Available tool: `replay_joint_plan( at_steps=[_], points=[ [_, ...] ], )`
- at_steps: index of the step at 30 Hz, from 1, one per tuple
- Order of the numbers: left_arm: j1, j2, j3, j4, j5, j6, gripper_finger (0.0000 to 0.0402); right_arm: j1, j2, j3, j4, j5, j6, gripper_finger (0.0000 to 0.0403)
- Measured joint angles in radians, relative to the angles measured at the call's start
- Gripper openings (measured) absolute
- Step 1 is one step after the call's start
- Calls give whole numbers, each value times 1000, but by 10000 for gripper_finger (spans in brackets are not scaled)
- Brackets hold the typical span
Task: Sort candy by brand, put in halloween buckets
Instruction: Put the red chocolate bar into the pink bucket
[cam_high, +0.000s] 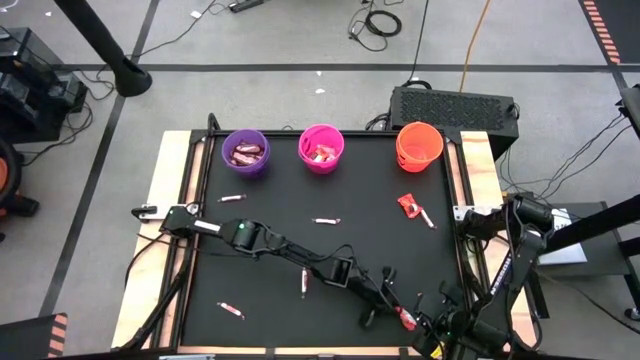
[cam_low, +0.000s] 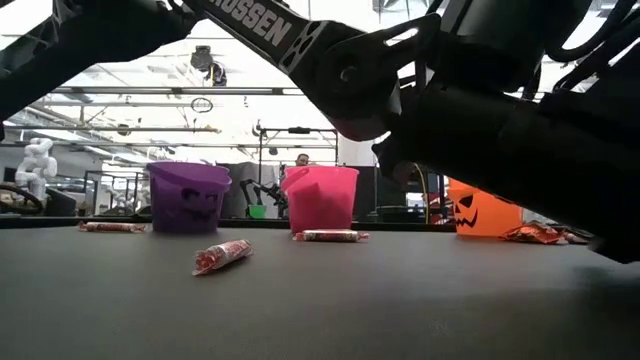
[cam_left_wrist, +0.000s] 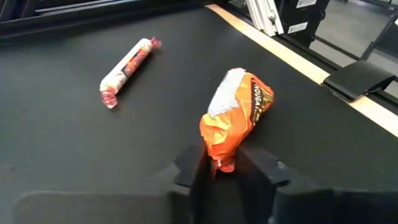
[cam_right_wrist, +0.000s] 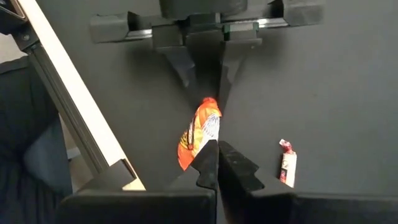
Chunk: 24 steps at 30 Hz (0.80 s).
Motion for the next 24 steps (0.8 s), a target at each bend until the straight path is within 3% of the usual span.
replay_joint_plan(
  at_steps=[6, 10, 16, 20, 24],
  points=[
    [11, -28, -4, -26, 19, -1, 24, 0, 0, 0, -1, -28, 3, 0],
    [18, -77, -5, -83, 94, -1, 16, 0, 0, 0, -4, -30, 3, 0],
    [33, -229, -2, -266, 104, 35, 13, -1, 0, 0, -9, -22, 3, 0],
    [59, -374, -2, -529, -47, 121, 12, -3, 0, 0, -10, 26, 3, 0],
    [87, -508, 0, -766, -274, 187, 12, -3, 1, 0, -22, 130, -12, 0]
  ],
)
